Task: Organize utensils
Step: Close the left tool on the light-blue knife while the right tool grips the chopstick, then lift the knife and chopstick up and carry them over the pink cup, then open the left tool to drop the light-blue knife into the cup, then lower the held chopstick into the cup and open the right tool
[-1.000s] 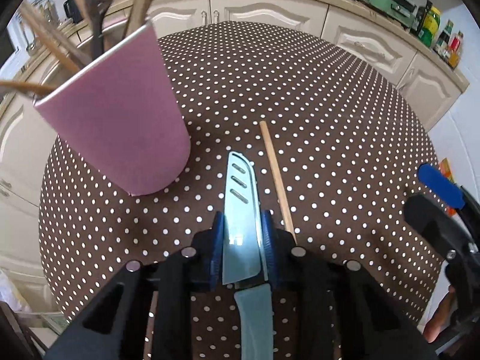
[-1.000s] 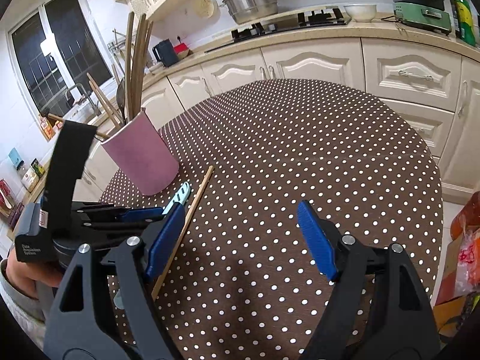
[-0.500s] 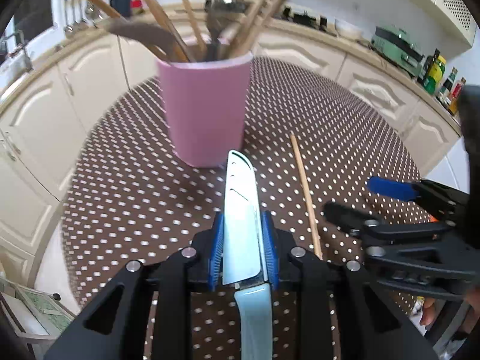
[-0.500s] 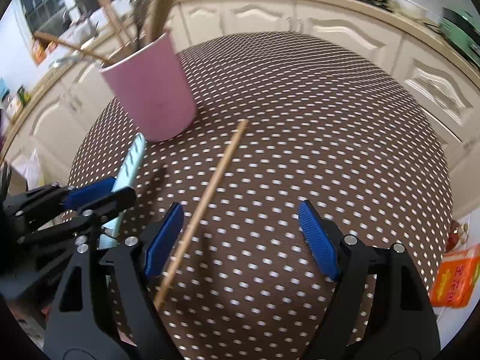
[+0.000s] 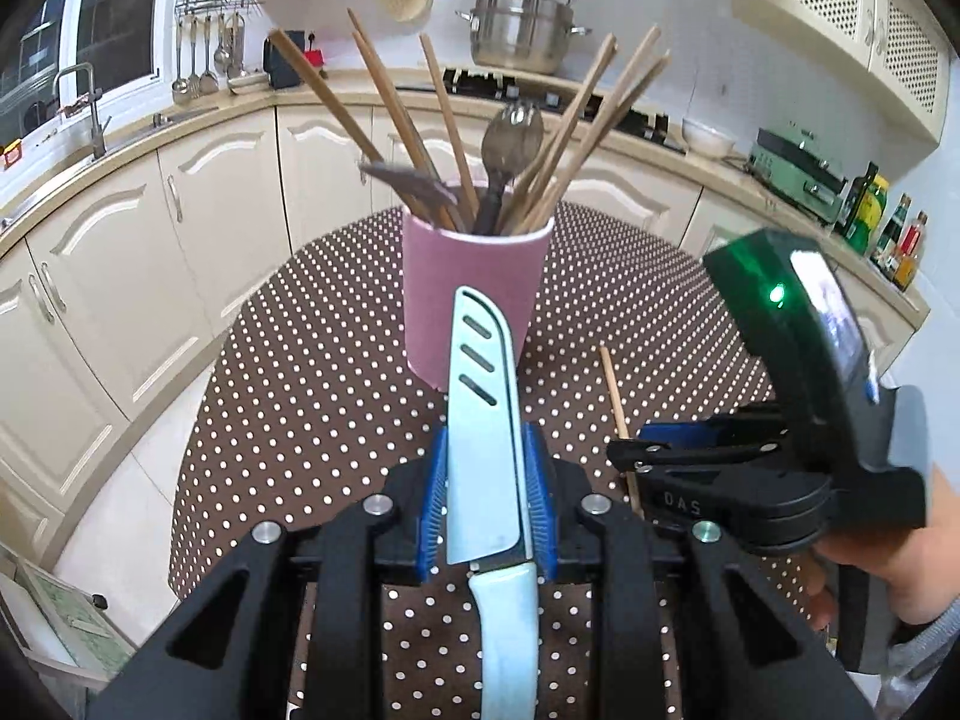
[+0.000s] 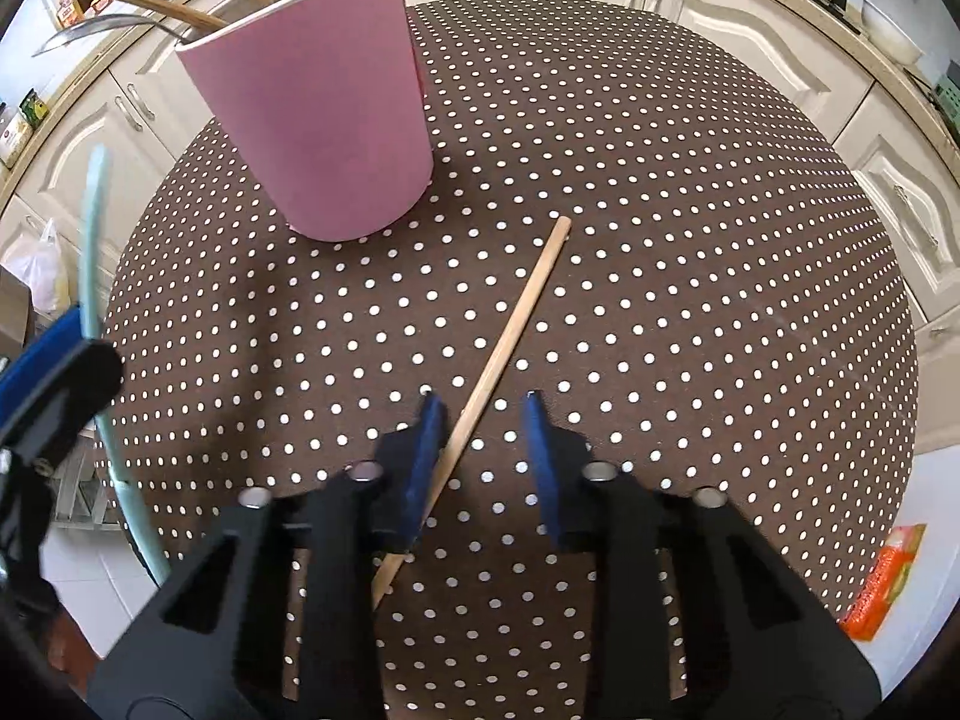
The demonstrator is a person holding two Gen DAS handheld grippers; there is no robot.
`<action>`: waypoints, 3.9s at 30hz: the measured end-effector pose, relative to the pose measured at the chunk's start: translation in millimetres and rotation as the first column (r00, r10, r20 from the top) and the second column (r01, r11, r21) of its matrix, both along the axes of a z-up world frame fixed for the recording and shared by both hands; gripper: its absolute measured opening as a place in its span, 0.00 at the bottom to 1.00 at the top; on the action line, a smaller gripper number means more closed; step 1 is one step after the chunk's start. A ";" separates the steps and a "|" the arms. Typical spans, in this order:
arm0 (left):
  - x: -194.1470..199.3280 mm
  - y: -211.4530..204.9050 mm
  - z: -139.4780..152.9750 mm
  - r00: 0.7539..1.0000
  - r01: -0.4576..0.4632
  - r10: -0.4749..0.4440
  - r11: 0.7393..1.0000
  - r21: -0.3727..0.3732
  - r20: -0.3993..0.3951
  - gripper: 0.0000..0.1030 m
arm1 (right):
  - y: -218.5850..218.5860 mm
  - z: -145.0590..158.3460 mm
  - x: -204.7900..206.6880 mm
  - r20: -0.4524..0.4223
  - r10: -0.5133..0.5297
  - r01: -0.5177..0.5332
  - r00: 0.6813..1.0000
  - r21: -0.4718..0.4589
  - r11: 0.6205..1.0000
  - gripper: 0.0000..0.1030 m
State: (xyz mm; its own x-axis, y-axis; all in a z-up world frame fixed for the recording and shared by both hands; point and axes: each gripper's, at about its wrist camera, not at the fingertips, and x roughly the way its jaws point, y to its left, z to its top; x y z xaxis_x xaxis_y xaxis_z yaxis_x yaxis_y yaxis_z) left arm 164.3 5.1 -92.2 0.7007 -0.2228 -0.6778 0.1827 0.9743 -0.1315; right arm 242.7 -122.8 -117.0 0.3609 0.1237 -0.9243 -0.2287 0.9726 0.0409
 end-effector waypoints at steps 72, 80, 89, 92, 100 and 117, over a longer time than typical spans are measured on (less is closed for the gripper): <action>42.2 -9.1 127.1 0.844 -0.143 0.180 0.983 -0.113 0.505 0.24 | -67.9 146.5 -11.7 0.769 -0.302 -0.290 0.563 0.526 0.799 0.06; 67.8 -11.8 110.5 0.872 -0.167 0.189 0.982 -0.089 0.452 0.24 | -66.9 139.1 -0.5 0.754 -0.310 -0.289 0.579 0.545 0.787 0.06; 82.3 -14.1 94.0 0.908 -0.160 0.171 0.985 -0.059 0.383 0.24 | -62.3 135.2 7.9 0.747 -0.297 -0.287 0.595 0.543 0.789 0.06; 82.1 -11.6 92.2 0.912 -0.159 0.169 0.986 -0.059 0.374 0.24 | -60.2 134.1 7.6 0.748 -0.292 -0.285 0.597 0.538 0.793 0.06; 73.5 -14.6 96.6 0.902 -0.158 0.160 0.987 -0.037 0.400 0.35 | -55.0 134.0 7.3 0.747 -0.281 -0.273 0.603 0.524 0.807 0.06; 38.6 15.0 116.7 0.870 -0.207 0.205 0.977 -0.045 0.448 0.54 | -38.6 131.0 1.6 0.763 -0.238 -0.256 0.602 0.466 0.847 0.06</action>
